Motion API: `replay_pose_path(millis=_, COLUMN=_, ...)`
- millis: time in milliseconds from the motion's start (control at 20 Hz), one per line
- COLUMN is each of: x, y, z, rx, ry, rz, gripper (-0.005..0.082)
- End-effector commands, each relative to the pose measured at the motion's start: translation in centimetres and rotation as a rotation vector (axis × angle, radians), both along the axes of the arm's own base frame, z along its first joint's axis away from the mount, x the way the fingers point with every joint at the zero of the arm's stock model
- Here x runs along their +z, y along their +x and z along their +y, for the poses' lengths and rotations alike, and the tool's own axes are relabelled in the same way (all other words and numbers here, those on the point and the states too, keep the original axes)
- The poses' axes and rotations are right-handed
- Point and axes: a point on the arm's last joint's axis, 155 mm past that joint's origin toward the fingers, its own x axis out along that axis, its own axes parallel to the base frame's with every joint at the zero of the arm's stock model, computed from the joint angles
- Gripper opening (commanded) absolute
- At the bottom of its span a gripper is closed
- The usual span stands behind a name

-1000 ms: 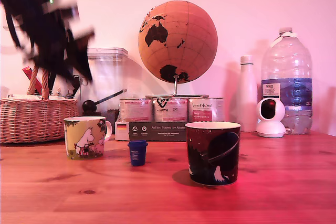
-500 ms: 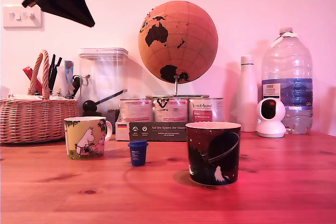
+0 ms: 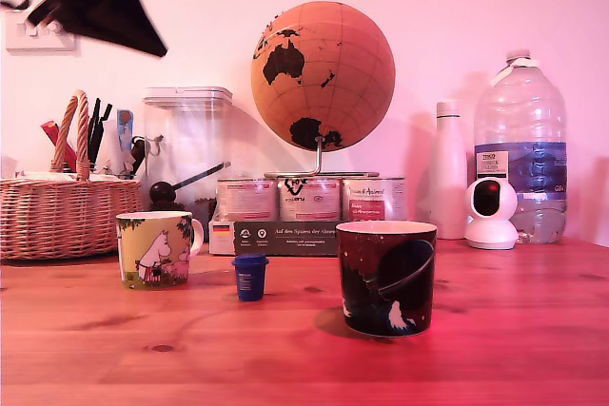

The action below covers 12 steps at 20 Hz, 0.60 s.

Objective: Pick up the coffee capsules on the table and drop them inside the coffee cup

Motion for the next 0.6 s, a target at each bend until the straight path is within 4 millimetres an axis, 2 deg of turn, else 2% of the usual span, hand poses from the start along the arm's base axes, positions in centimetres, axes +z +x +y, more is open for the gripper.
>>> replay_pose_path(millis=0, x=-1.6, y=-0.9, z=-0.2, rx=-0.013, ry=-0.004, rz=-0.007, gripper=-0.0024)
replay_pose_path(millis=550, x=-8.3, y=-4.8, z=-0.1, rx=-0.023, ry=-0.083, rz=-0.126, gripper=-0.0024)
